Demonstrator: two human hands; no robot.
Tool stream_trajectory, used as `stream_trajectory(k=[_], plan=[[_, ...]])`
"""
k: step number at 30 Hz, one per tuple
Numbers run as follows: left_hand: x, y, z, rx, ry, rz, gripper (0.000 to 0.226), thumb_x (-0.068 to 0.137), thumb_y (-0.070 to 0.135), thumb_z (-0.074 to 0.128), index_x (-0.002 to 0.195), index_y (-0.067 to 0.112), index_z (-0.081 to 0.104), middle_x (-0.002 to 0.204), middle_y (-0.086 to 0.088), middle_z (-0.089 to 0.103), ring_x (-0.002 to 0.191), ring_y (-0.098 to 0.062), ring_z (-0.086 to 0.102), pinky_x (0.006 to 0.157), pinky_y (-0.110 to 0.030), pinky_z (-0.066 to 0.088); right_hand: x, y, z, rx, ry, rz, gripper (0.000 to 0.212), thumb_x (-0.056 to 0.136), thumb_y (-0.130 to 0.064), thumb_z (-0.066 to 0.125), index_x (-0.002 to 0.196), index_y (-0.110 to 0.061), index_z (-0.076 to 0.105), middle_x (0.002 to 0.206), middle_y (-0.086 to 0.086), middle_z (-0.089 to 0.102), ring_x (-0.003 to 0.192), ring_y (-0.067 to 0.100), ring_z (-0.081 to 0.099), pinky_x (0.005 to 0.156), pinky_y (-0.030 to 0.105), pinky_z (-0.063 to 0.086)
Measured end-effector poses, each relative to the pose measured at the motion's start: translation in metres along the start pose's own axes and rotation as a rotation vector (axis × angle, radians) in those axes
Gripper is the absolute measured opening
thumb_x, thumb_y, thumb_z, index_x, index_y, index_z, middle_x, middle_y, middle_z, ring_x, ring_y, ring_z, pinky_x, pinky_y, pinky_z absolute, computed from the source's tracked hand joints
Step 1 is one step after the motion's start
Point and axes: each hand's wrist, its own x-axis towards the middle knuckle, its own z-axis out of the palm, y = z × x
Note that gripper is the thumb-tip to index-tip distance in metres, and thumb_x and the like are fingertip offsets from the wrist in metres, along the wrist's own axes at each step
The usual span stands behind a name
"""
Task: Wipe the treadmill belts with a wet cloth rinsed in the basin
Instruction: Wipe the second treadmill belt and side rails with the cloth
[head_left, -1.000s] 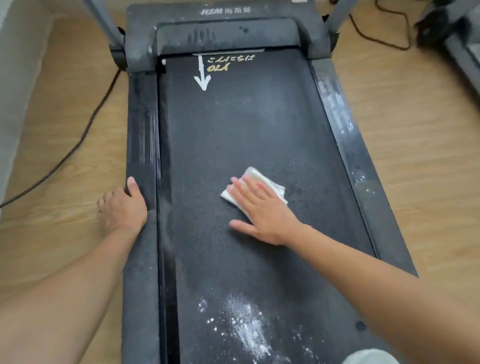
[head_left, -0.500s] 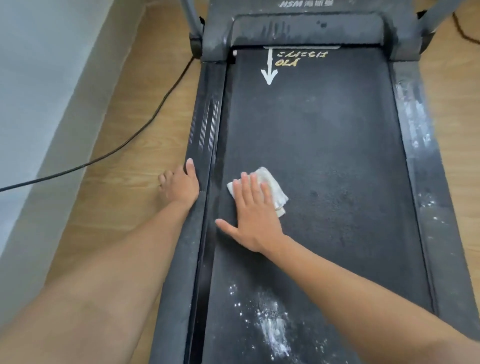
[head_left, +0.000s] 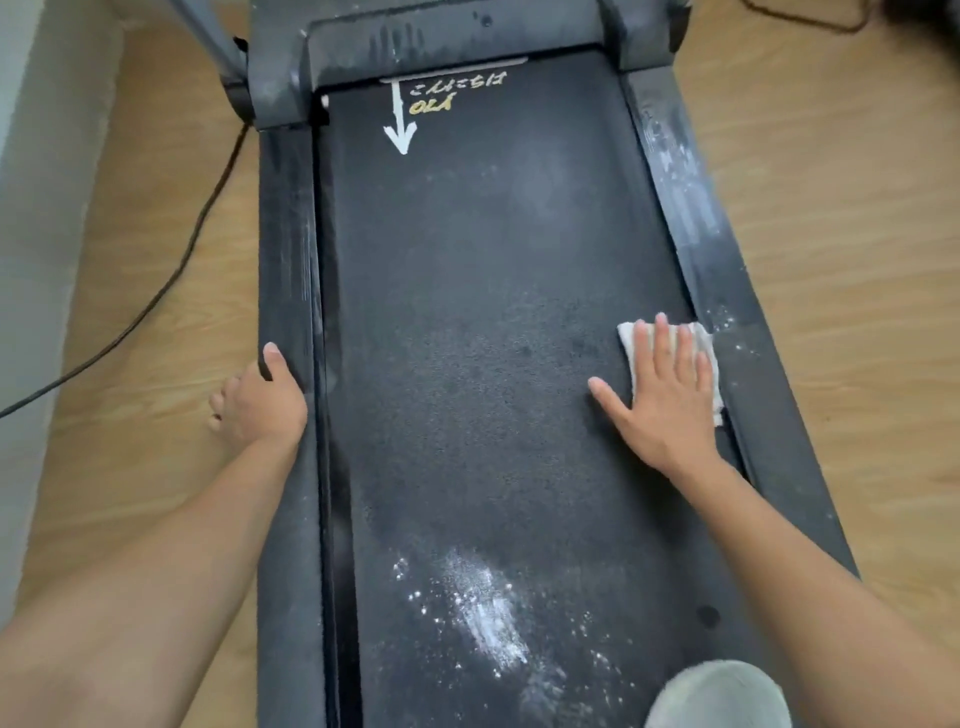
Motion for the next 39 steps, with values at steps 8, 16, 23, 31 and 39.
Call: stream_trajectory(k=[8, 16, 23, 31, 39], plan=[[0.003, -0.004, 0.001, -0.095, -0.037, -0.014, 0.073, 0.107, 0.063, 0.019, 0.134, 0.013, 0.065, 0.142, -0.019, 0.055, 0.141, -0.038, 0.037, 0.116, -0.051, 0.027, -0.039, -0.136, 0.035, 0.018, -0.051, -0.136, 0.115, 0.089, -0.089, 0.023, 0.168, -0.010, -0.003, 0.175, 0.015, -0.013, 0.161, 0.033, -0.018, 0.129, 0.057, -0.007], [0.003, -0.015, 0.000, -0.232, -0.008, -0.073, 0.073, 0.095, 0.078, 0.022, 0.077, 0.018, 0.059, 0.113, -0.016, 0.067, 0.120, -0.041, 0.050, 0.106, -0.056, 0.042, -0.099, -0.221, 0.076, -0.131, -0.153, -0.903, 0.093, 0.100, -0.073, 0.034, 0.169, -0.014, 0.011, 0.177, 0.008, 0.000, 0.163, 0.027, -0.008, 0.130, 0.051, 0.006], [-0.006, -0.009, 0.004, -0.298, 0.066, -0.142, 0.071, 0.099, 0.072, 0.028, 0.088, 0.014, 0.068, 0.114, -0.017, 0.068, 0.121, -0.039, 0.051, 0.104, -0.051, 0.040, -0.052, -0.018, 0.017, -0.066, -0.006, -0.160, 0.090, 0.098, -0.079, 0.025, 0.169, -0.028, 0.002, 0.177, -0.004, -0.006, 0.163, 0.022, -0.007, 0.131, 0.051, 0.004], [-0.010, 0.000, -0.001, -0.356, 0.104, -0.115, 0.065, 0.109, 0.054, 0.036, 0.108, -0.002, 0.069, 0.127, -0.024, 0.063, 0.129, -0.041, 0.048, 0.106, -0.048, 0.034, -0.086, -0.051, 0.031, -0.015, -0.054, 0.102, 0.115, 0.089, -0.090, 0.021, 0.168, -0.011, -0.007, 0.175, 0.013, -0.017, 0.161, 0.030, -0.019, 0.130, 0.055, -0.007], [-0.005, -0.004, -0.002, -0.231, 0.026, -0.070, 0.064, 0.109, 0.055, 0.028, 0.131, 0.010, 0.068, 0.137, -0.022, 0.057, 0.132, -0.040, 0.045, 0.108, -0.048, 0.034, -0.095, -0.238, 0.072, -0.246, -0.179, -0.811, 0.107, 0.095, -0.082, 0.031, 0.168, -0.009, 0.005, 0.176, 0.014, -0.006, 0.162, 0.031, -0.014, 0.129, 0.055, 0.003]])
